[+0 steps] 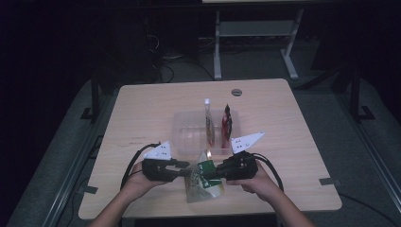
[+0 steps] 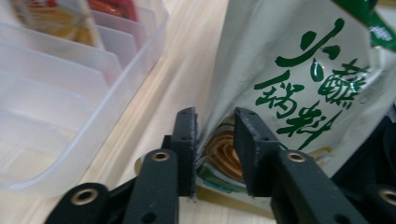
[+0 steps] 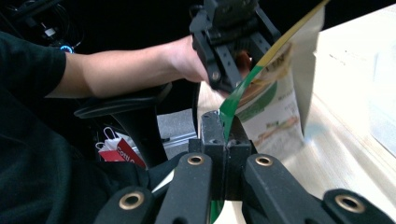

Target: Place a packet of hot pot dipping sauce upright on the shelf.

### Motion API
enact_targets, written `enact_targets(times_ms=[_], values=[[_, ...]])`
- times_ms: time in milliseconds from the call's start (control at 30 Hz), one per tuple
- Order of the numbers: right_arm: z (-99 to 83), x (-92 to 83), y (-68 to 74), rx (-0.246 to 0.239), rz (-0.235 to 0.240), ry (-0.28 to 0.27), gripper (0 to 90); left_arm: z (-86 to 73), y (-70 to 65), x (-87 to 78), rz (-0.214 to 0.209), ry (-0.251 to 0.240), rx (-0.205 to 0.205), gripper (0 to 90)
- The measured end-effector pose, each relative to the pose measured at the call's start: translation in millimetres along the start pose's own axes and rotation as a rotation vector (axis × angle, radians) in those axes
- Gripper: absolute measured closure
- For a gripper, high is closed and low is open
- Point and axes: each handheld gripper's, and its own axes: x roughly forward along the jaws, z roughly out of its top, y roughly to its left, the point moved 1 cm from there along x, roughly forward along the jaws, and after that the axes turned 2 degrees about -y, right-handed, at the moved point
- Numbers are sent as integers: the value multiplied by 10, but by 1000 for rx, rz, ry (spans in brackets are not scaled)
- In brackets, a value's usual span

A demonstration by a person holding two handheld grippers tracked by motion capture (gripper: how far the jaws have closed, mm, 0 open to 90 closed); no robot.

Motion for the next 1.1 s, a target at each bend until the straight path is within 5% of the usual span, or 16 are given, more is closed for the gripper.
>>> enact_targets(times_ms=[333,500,800,1100], values=[[19,-18,30,0,4,-16,900,30,-72,124,23,14,11,430],[13,-47,18,-9,-24,-20,900,-8,-34,11,48,-6,-24,327],[14,-52,31,-22,-51,-18,900,-81,-59,-195,71,4,-27,188],[62,-92,71,-48,-82,-24,900,-306,-84,-493,131,2,-80,172]])
